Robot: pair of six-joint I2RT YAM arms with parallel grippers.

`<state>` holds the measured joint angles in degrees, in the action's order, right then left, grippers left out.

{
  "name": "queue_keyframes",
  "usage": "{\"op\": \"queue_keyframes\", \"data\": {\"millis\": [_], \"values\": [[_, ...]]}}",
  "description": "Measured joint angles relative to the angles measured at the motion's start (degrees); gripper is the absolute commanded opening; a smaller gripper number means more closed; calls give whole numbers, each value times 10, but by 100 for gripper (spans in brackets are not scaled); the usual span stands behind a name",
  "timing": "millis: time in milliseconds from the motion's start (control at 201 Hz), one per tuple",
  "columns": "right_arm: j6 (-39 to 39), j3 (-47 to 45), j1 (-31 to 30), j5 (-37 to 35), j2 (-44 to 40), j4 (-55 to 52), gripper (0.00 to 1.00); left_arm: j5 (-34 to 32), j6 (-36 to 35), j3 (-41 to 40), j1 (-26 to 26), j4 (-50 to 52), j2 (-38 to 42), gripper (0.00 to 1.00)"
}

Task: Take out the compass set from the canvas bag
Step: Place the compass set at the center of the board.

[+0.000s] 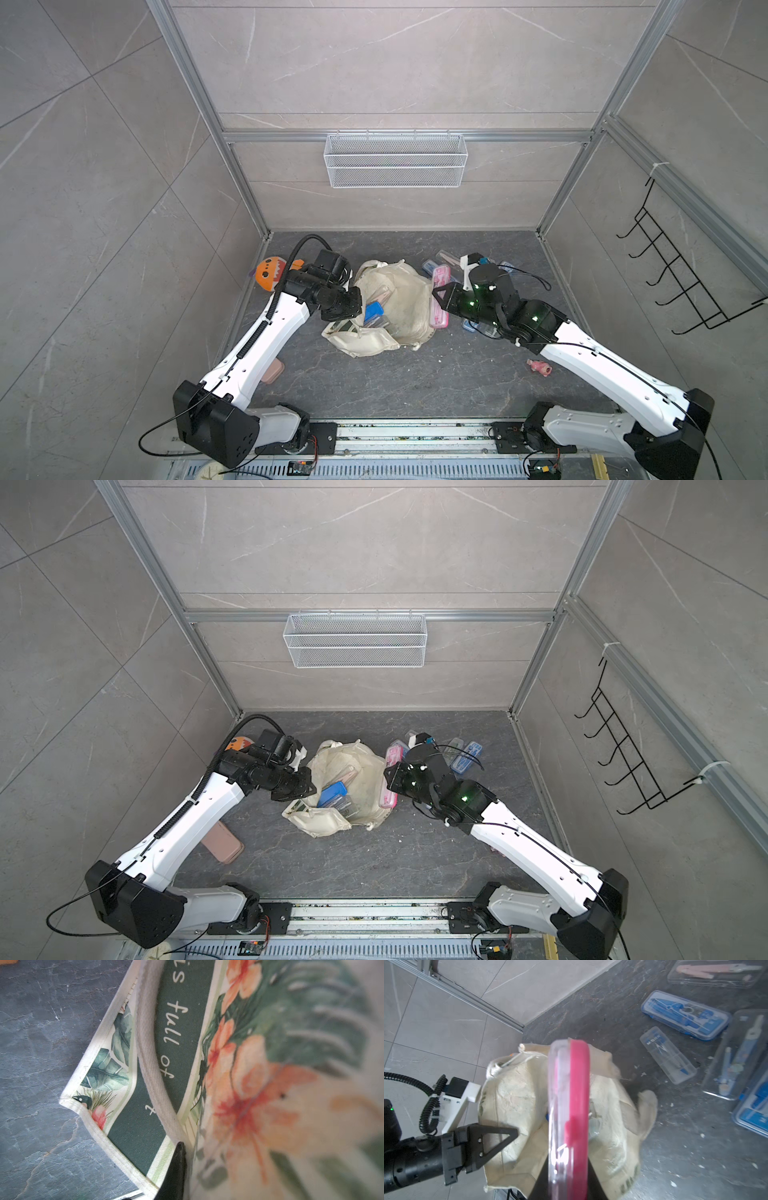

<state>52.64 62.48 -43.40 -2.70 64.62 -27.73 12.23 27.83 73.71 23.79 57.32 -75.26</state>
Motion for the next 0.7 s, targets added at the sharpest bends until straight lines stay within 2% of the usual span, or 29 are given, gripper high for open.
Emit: {"op": "queue_keyframes", "data": {"millis": [189, 374, 698], "values": [[19, -124, 0, 20, -42, -10, 14, 6, -11, 0, -40, 2, -2, 0], [72, -233, -1, 61, -17, 37, 13, 9, -19, 5, -66, 5, -6, 0], [151, -263, -20, 68, 110, 186, 14, 18, -29, 7, -68, 5, -8, 0]]}}
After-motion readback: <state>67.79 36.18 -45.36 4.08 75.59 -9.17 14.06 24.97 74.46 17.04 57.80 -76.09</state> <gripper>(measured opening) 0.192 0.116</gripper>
